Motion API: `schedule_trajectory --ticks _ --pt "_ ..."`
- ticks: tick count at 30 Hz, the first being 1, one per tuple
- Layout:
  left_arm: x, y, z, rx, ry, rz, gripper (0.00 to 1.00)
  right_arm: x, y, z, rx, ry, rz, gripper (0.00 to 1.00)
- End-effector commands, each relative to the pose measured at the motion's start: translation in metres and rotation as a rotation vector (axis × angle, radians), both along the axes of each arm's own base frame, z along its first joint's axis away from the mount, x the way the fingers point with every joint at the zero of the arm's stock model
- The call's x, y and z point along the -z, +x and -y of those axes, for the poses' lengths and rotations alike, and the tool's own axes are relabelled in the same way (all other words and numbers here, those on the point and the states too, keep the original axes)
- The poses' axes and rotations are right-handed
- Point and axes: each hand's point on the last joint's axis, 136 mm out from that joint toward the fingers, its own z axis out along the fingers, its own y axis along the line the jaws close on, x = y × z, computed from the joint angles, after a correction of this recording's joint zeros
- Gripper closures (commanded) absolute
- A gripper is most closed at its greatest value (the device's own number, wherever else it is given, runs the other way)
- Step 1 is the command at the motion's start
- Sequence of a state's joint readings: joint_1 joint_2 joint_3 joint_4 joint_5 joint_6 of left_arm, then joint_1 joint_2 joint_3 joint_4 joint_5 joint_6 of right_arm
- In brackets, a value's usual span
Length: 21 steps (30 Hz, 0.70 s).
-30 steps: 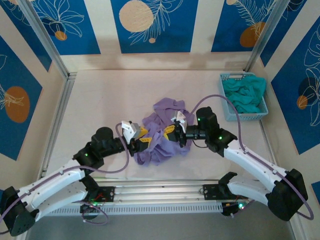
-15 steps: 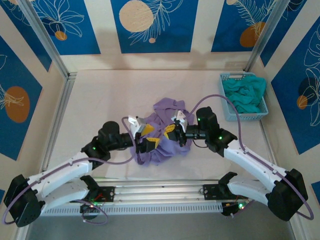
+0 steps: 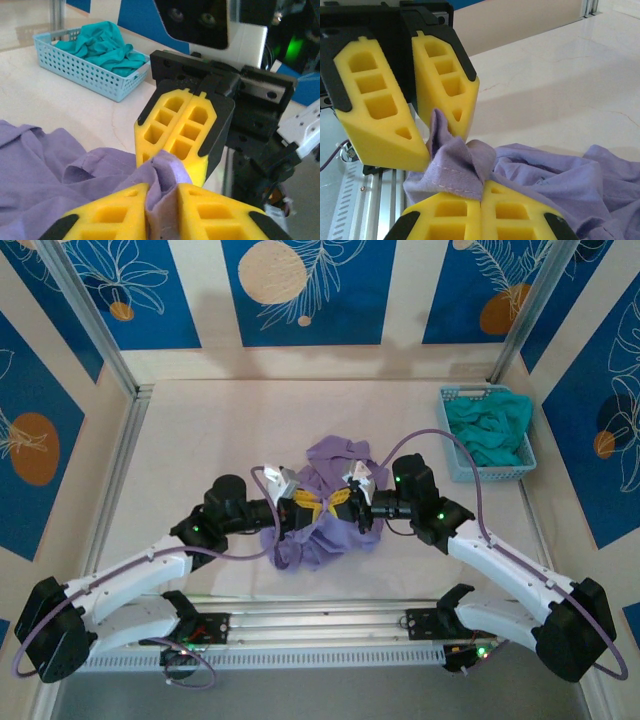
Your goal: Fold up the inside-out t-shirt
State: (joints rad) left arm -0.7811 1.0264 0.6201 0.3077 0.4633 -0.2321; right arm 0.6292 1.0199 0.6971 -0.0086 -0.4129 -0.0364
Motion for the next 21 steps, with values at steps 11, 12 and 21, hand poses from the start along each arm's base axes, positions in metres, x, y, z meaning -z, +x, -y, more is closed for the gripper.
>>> schedule_trajectory --ticks 11,12,21 --pt "-0.034 0.052 -0.118 -0.64 0.195 0.078 1.0 0.055 0.085 0.11 0.833 -0.222 -0.36 0.39" --pt "-0.036 0.052 -0.128 -0.676 0.212 0.084 1.0 0.065 0.094 0.122 0.889 -0.236 -0.401 0.39" --pt "-0.042 0.047 -0.159 -0.776 0.247 0.104 1.0 0.129 0.155 0.103 0.884 -0.47 -0.509 0.36"
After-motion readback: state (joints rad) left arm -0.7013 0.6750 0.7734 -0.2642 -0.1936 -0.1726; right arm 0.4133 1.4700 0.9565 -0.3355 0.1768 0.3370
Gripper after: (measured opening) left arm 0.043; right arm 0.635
